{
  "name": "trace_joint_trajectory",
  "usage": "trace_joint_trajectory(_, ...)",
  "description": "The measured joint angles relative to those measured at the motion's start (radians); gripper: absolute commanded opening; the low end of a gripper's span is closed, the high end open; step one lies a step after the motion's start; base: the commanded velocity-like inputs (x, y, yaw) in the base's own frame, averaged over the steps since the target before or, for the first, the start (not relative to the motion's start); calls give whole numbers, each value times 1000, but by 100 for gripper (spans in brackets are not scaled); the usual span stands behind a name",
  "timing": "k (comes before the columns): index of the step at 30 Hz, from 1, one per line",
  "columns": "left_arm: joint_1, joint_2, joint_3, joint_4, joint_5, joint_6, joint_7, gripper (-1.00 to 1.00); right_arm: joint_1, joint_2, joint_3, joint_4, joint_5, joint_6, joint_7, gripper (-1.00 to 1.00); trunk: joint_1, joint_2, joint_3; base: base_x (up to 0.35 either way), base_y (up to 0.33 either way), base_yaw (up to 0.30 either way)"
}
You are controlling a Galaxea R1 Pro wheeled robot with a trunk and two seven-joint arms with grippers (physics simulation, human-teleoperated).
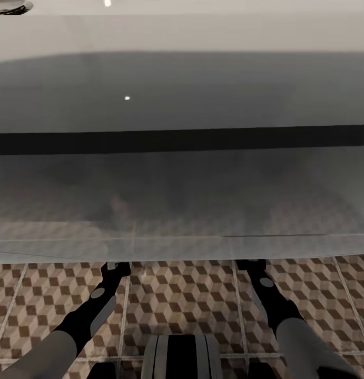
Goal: Take the four mousetraps from the cabinet in the bathroom and place them on the bathroom floor. Make sure all four end up on the same floor surface, and ensure that at least two of them are either under or directly next to the same bathroom sink.
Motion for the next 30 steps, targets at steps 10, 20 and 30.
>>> trace_joint_trajectory(10, -2, 5, 0, 0, 0, 5, -1, -100, -41, 0, 1, 19, 2, 169, 1, -100, 0, 0, 0, 0, 0, 0)
trace_joint_trajectory(20, -17, 4, 5, -6, 4, 123, -2, -100, -42, 0, 1, 86, 3, 150, 1, -100, 0, 0, 0, 0, 0, 0)
trace_joint_trajectory(30, -24, 1, 7, -9, 4, 156, 1, -100, -42, -7, -1, 89, 0, 150, 0, -100, 0, 0, 0, 0, 0, 0)
